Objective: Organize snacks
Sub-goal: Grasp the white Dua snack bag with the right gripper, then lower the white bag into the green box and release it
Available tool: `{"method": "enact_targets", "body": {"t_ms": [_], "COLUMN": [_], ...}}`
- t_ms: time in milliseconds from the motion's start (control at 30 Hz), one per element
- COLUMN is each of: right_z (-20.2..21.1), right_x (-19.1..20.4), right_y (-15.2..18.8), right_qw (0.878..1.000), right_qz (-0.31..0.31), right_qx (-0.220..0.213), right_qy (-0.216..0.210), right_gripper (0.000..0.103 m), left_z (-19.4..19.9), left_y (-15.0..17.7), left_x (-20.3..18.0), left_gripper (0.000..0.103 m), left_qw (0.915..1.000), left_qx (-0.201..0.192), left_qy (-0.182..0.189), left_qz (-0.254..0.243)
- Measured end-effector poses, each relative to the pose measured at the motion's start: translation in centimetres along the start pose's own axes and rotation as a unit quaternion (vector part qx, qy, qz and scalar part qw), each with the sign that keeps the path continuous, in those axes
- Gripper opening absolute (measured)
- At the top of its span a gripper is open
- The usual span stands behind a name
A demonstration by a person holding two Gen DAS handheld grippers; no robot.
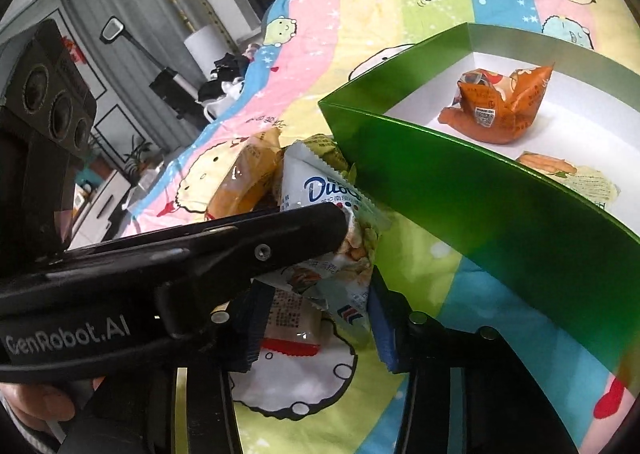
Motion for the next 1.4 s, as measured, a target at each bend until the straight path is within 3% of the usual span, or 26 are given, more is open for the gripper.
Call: {"method": "enact_targets", "body": {"t_ms": [133,567,1067,1400], "right_z": [1.3,7.2,13.5,13.3], "right_x": [0.8,2.4,-3.1,-7.3], "right_y": [-0.2,-2.2,-4.6,-4.6], "right_qw": [1.000,0.993,0.977,0.975], "right_qz": [0.019,0.061,0.006,-0.047], "right_qx": [-0.016,-0.094,-0.175,-0.158], "right_qy": [0.008,0.046,0.120,0.146], "right_gripper": [0.042,0.042,0.042,0.042], "left_z": [1.5,5.5,2.9,-1.4], "left_y": [-0.2,-2.3,-6.2,-6.6], "left_x": [-0.1,-4.6,-13.2,-14.7], "left_gripper": [0.030,0.030,0.030,0.030], "left_qw": [0.9996,0.9956,0.9833,0.9835], "left_qx": [-0.022,-0.075,-0.094,-0.061], "left_qy": [0.018,0.044,0.086,0.105], "left_qz": [0.006,-0.035,-0.130,-0.134]}}
Point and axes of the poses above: each gripper's, at about its wrist camera, not at the fingertips, and z roughly against the way its jaws point, x to its left, y to its underside, the point moved 3 cm from there along -z, roughly the way its jaws point
